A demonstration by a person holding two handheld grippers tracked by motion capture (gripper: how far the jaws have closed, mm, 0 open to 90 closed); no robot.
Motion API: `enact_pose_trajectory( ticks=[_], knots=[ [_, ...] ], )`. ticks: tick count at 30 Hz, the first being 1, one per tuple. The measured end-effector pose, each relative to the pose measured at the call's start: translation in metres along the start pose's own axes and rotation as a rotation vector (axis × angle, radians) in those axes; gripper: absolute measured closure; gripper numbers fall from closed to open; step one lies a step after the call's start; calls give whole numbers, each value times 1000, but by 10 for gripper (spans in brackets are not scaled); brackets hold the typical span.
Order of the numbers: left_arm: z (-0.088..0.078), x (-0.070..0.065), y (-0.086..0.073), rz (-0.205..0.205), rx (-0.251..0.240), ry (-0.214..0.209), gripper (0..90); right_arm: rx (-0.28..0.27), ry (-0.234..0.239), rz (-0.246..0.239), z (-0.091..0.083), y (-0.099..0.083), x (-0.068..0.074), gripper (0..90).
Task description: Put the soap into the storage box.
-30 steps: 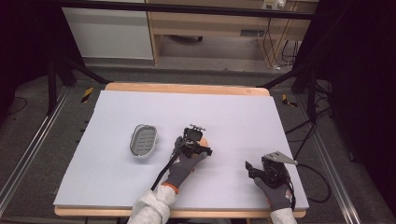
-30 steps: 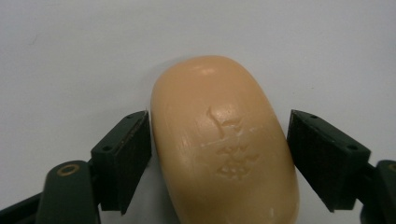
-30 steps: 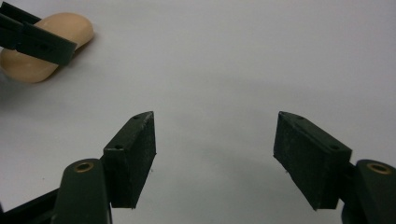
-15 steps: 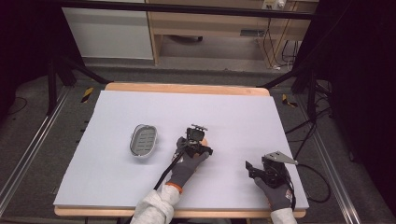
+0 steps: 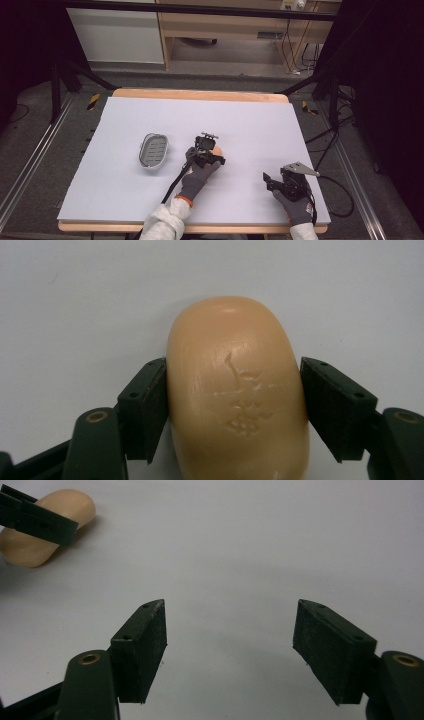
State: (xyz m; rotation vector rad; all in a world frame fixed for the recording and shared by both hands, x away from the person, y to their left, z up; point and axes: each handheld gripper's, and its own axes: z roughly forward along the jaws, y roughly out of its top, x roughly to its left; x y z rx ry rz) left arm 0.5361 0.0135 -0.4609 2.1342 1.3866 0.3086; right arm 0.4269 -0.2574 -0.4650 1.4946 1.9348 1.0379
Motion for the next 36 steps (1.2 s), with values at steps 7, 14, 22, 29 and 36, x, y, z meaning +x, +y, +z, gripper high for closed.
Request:
enact_pose_trajectory(
  ticks=[7, 14, 22, 29, 36],
  knots=[
    [-13, 0, -2, 14, -27, -29, 308, -1, 2, 7, -1, 0, 0, 296],
    [-34, 5, -4, 25, -72, -53, 311, -5, -4, -3, 0, 0, 0, 296],
    [-58, 15, -5, 28, -111, -69, 313, -6, -3, 0, 0, 0, 0, 295],
    [-76, 27, -8, 29, -143, -86, 314, -4, 2, 7, -1, -1, 0, 295],
    [-98, 41, -10, 34, -171, -86, 316, -6, -5, -9, 0, -1, -1, 295]
  ],
)
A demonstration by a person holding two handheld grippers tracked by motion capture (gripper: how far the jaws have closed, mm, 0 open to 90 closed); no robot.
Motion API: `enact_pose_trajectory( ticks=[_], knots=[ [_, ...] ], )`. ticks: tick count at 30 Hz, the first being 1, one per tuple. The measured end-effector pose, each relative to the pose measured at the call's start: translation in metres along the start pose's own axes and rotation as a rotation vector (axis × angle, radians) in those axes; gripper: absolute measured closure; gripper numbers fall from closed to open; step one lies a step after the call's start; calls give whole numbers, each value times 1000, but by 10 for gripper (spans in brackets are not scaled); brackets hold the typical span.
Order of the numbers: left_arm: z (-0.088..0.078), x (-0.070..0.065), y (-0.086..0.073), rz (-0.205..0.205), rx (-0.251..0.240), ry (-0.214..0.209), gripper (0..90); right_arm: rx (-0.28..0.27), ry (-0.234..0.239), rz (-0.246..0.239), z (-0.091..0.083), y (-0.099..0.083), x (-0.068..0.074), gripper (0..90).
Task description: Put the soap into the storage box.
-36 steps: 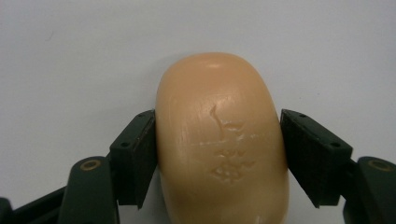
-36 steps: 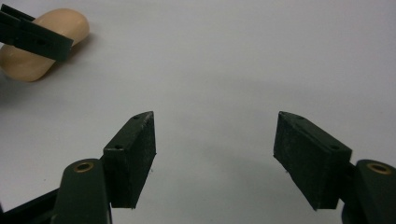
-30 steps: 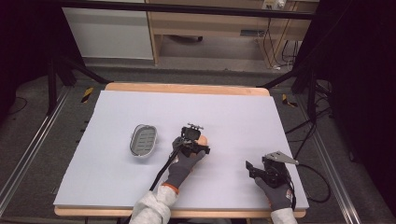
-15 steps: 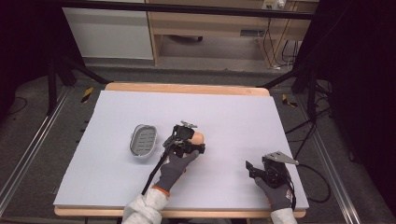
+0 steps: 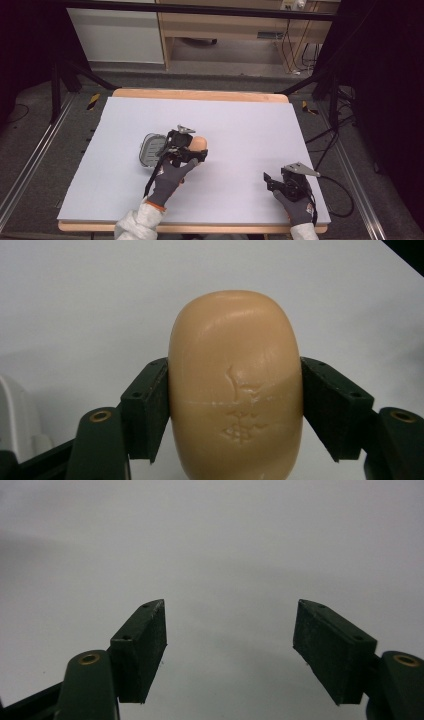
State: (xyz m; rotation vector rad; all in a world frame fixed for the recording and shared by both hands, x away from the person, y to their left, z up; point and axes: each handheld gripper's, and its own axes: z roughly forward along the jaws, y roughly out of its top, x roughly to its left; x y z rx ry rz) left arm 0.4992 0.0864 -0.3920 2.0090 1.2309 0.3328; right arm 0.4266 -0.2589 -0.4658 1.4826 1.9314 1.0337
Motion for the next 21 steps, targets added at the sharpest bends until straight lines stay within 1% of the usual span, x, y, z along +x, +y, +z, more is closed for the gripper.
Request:
enact_pose_trajectory(
  ticks=[4, 6, 7, 9, 13, 14, 16, 17, 19, 20, 21],
  knots=[
    [-8, 6, 0, 4, -7, 1, 316, 1, -1, 3, 1, 0, 1, 295],
    [-15, 13, 0, -7, -15, 3, 316, 4, 4, 8, 0, 0, 1, 295],
    [-15, 13, 0, -7, -15, 3, 317, 4, 4, 8, 0, 0, 1, 295],
    [-22, 20, 0, -10, -23, 8, 317, 2, -1, 3, 1, 0, 1, 295],
    [-32, 32, -1, -22, -35, 15, 317, 5, -1, 3, 1, 0, 2, 295],
    [-32, 32, -1, -22, -35, 15, 317, 5, -1, 3, 1, 0, 2, 295],
    [-36, 38, -2, -29, -40, 23, 317, 6, 0, 2, 1, 0, 2, 295],
    [-40, 43, -3, -36, -46, 29, 318, 6, 0, 2, 1, 0, 2, 295],
    [-43, 48, -4, -40, -48, 35, 318, 6, 0, 2, 1, 0, 2, 295],
    [-43, 48, -4, -40, -48, 35, 318, 6, 0, 1, 1, 0, 2, 295],
    [-45, 53, -5, -47, -49, 40, 318, 7, 0, 0, 1, 0, 2, 295]
  ],
)
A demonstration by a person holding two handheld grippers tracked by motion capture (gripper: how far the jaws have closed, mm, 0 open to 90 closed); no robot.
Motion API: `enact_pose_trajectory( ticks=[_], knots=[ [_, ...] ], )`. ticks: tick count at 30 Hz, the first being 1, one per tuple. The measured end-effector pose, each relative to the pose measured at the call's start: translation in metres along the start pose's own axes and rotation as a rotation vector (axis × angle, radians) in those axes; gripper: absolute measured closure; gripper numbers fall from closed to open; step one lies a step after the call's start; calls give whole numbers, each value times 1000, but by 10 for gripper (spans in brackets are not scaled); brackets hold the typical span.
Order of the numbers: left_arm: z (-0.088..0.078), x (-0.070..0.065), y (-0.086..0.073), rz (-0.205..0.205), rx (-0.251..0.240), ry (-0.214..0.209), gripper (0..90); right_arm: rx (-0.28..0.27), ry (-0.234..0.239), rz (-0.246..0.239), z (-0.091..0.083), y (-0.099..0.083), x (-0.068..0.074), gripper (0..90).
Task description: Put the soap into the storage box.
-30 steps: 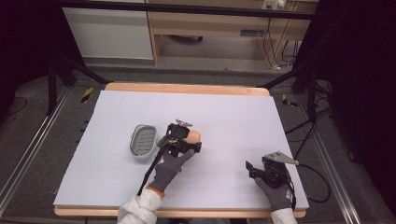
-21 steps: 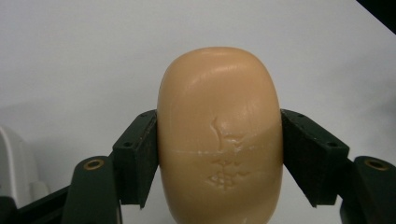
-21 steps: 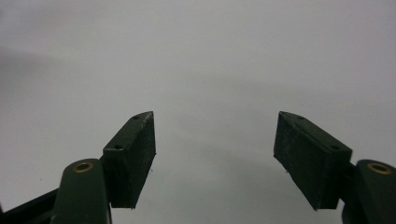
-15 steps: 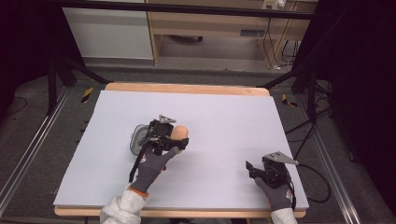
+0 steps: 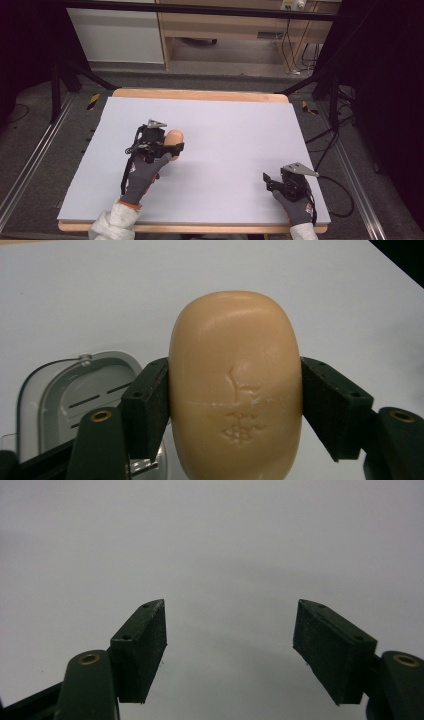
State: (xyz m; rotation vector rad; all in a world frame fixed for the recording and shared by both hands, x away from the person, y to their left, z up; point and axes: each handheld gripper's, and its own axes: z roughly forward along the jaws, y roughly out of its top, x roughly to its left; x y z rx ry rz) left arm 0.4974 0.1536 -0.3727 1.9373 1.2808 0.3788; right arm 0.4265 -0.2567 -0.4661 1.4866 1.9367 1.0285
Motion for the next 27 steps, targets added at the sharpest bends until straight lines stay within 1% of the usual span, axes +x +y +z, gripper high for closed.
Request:
enact_pose_trajectory(
  ticks=[8, 9, 12, 13, 14, 17, 18, 20, 27],
  knots=[
    [-8, 21, -4, -34, -2, 29, 318, -2, -4, -7, 0, 0, 0, 295],
    [-8, 21, -4, -34, -2, 29, 319, -2, -4, -7, 0, 0, 0, 295],
    [-10, 30, -5, -53, -3, 41, 318, -1, -5, -7, 1, 0, 1, 295],
    [-10, 30, -5, -53, -3, 41, 319, -1, -5, -7, 1, 0, 1, 295],
    [-11, 34, -5, -60, -3, 50, 318, -1, -5, -7, 1, 0, 1, 295],
    [-11, 38, -6, -70, -2, 55, 319, -1, -5, -7, 1, 0, 1, 295],
    [-11, 42, -6, -73, 2, 64, 319, -2, -4, -7, 1, 0, 1, 295],
    [-10, 45, -6, -79, 7, 73, 319, -2, -5, -8, 1, 0, 1, 295],
    [-6, 53, -8, -89, 22, 88, 319, -2, -5, -9, 0, 0, 1, 295]
  ],
)
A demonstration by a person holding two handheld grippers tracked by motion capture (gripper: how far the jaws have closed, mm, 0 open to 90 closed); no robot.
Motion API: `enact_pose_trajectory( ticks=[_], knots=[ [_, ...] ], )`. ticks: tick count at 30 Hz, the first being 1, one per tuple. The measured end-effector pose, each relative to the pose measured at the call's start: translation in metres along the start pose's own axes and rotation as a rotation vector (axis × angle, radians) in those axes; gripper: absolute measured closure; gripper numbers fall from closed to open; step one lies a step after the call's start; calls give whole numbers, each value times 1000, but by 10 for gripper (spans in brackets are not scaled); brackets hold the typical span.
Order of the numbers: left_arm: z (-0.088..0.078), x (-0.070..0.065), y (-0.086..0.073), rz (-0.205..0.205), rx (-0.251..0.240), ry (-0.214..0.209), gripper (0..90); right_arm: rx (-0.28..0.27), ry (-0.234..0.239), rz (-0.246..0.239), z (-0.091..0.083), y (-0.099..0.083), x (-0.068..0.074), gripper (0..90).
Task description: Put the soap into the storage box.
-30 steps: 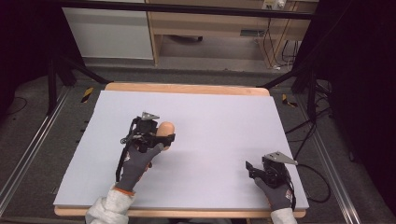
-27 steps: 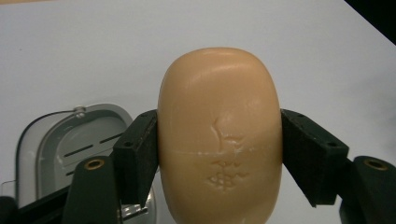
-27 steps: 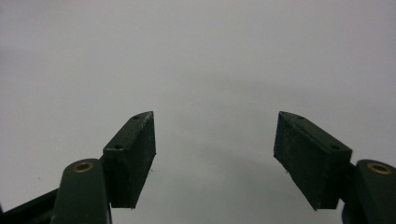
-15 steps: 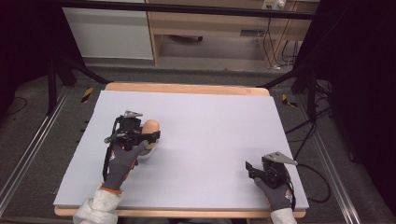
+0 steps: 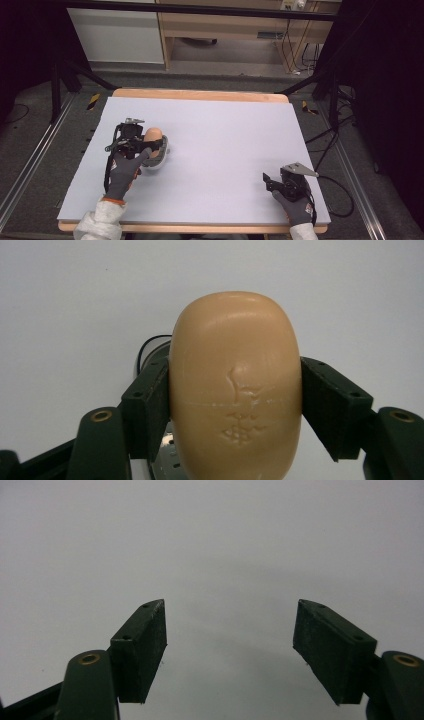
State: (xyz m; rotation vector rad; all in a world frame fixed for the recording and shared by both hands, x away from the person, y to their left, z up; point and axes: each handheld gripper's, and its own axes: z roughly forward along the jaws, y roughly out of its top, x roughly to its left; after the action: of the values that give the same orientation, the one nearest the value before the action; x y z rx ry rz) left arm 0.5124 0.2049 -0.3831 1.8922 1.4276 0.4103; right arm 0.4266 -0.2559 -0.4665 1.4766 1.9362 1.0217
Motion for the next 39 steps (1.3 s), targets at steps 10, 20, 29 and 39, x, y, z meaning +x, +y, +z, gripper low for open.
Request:
enact_pose_trajectory(
  ticks=[10, 20, 29, 39],
  knots=[
    [9, 5, -4, -5, 25, 8, 319, 0, -2, 2, 0, 0, 1, 295],
    [19, 5, -8, -1, 58, 21, 320, 2, -2, -1, 0, 0, 0, 295],
    [25, 7, -12, -10, 76, 17, 320, 3, -1, 0, 0, 0, 1, 295],
    [32, 8, -18, -21, 92, 22, 320, 3, -2, -5, 0, 0, 1, 295]
  ],
)
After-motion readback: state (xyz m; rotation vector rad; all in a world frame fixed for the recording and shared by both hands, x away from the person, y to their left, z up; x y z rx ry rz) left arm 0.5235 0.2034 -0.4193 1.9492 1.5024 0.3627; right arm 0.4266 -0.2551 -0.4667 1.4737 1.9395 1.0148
